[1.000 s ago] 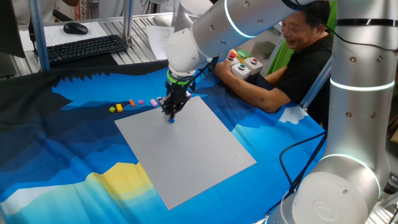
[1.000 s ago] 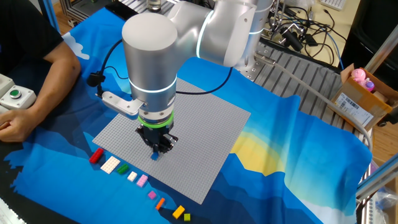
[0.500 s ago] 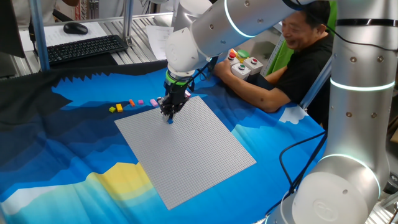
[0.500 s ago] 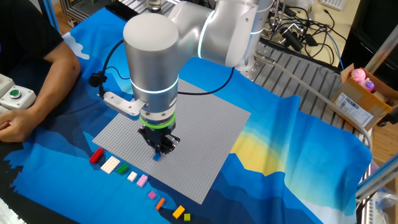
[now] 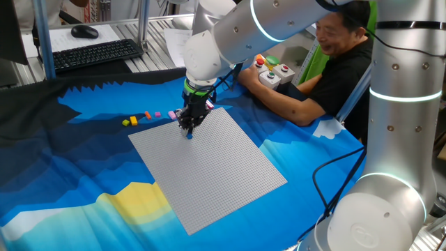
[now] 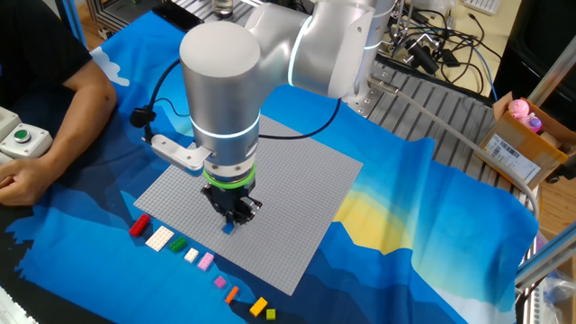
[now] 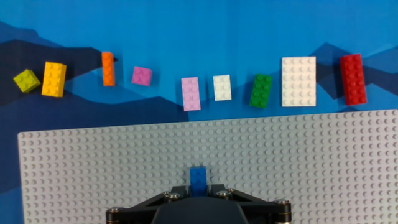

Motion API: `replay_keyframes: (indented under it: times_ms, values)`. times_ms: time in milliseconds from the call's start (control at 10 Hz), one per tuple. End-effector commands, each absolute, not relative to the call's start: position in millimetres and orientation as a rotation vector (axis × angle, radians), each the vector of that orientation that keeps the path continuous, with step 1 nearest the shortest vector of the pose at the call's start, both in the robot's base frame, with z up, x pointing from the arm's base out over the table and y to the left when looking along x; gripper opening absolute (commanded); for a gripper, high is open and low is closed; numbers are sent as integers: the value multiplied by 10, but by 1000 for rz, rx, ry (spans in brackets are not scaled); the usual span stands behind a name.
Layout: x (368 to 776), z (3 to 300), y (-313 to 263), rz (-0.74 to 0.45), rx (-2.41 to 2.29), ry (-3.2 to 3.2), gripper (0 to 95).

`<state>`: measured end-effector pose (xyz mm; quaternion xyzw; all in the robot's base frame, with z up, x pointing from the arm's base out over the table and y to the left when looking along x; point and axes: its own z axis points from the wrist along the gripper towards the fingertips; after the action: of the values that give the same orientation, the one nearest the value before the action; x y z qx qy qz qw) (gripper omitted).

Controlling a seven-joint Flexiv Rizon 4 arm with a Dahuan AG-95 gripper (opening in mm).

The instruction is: Stack small Lego blocks one on top of the other

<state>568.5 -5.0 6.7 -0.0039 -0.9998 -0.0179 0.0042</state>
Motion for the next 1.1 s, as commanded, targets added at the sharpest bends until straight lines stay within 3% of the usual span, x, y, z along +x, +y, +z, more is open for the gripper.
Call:
replay_keyframes:
  times_ms: [100, 1100]
  values:
    - [5663, 75, -42, -58, -18, -3129, 0]
    - [5694, 94, 49, -49, -16, -3117, 0]
